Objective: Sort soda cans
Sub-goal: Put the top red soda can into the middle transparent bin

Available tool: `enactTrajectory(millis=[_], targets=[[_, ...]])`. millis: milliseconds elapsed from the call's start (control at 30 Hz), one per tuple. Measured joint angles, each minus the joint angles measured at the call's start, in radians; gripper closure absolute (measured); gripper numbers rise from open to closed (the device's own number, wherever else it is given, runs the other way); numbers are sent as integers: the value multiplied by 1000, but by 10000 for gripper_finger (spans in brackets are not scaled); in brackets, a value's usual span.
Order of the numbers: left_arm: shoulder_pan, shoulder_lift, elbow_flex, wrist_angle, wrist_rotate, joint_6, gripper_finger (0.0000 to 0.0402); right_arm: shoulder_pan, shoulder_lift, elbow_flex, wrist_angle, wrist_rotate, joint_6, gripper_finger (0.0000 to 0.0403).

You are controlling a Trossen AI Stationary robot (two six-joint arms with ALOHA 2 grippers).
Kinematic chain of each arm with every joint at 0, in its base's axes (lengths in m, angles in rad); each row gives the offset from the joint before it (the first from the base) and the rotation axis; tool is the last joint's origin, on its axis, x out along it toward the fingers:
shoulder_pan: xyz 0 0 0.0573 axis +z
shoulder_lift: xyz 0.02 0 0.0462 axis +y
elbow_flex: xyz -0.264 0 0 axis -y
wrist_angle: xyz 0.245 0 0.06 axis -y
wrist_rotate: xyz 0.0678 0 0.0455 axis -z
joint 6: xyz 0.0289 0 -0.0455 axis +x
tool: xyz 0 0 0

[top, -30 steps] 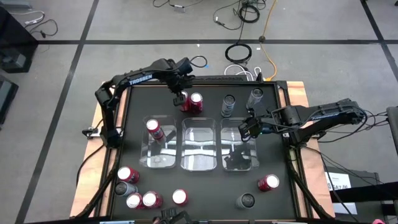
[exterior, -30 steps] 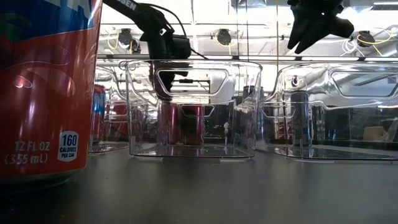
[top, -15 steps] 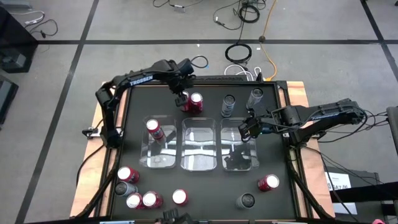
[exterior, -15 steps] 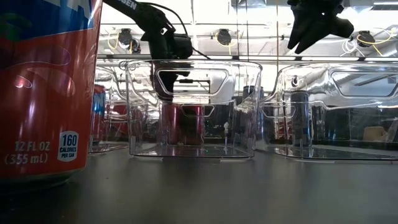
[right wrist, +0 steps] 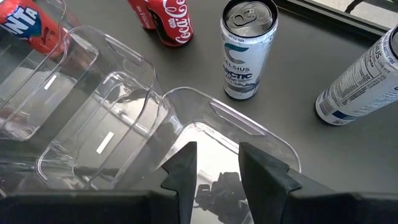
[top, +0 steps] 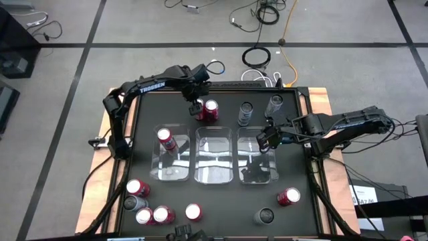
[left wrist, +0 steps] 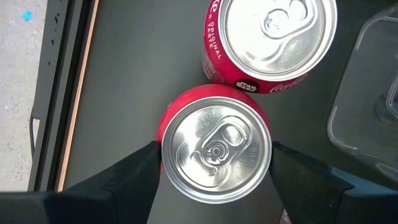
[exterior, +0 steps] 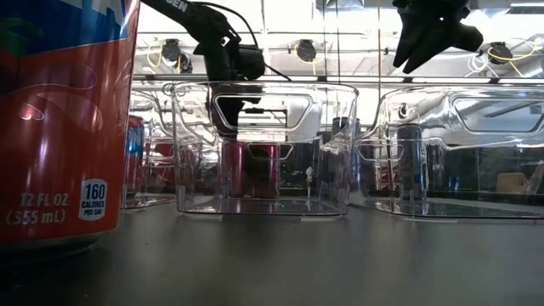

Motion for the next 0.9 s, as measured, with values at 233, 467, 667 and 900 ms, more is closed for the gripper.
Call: enactTrajectory(millis=[233, 467, 667, 900], targets=[[-1, 0, 0, 3, -6, 0, 111, 0, 0, 0, 0, 0, -2, 293], [-1, 0, 0, 2, -9, -3, 111, 0, 0, 0, 0, 0, -2, 293], [-1, 0, 0, 1, -11, -19, 110, 0, 0, 0, 0, 0, -1, 293], [-1, 0, 0, -3, -11, -21, 110, 0, 0, 0, 0, -1, 8, 293]])
